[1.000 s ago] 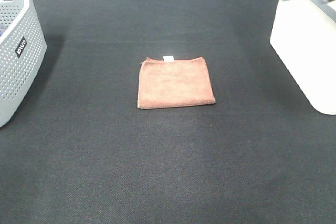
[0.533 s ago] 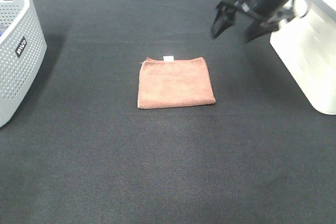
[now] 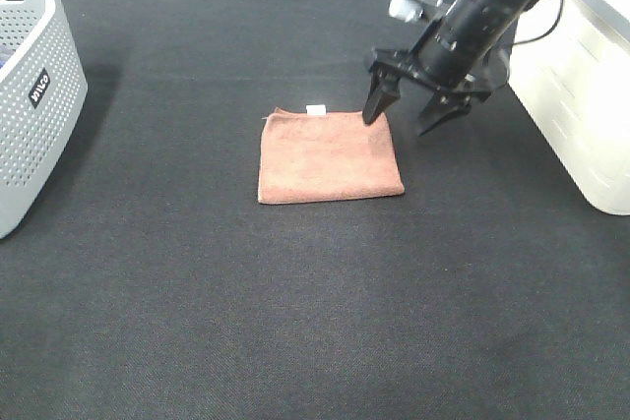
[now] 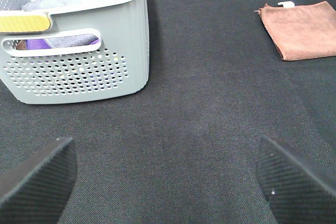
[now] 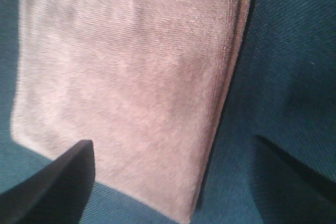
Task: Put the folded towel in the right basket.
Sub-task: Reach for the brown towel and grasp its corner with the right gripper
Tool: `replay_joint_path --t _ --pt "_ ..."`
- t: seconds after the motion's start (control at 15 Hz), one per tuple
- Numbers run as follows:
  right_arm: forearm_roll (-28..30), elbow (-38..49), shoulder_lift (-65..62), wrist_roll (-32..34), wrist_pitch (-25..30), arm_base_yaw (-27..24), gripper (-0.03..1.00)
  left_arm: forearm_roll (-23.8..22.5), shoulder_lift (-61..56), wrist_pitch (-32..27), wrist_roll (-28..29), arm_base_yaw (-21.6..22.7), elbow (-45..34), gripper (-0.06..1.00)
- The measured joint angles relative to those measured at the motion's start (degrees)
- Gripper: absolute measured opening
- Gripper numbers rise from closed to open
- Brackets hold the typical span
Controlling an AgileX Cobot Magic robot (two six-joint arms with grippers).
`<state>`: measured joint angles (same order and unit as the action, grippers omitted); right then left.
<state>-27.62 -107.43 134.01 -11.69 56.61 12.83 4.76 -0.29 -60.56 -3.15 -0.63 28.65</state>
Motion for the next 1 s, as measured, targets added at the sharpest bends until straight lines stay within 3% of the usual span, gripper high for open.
replay_joint_path --t 0.33,0.87,1.0 --pt "-1.6 -5.4 6.6 -1.0 2.3 0.0 0.74 0.0 0.0 0.0 0.0 0.0 0.0 0.88" --pt "-1.6 -5.8 7.7 -1.6 1.5 0.0 0.72 0.0 0.0 0.0 0.0 0.0 0.0 0.88" --pt "-2.1 -5.8 7.8 -2.5 1.5 0.0 0.68 0.0 0.0 0.0 0.0 0.0 0.0 0.88"
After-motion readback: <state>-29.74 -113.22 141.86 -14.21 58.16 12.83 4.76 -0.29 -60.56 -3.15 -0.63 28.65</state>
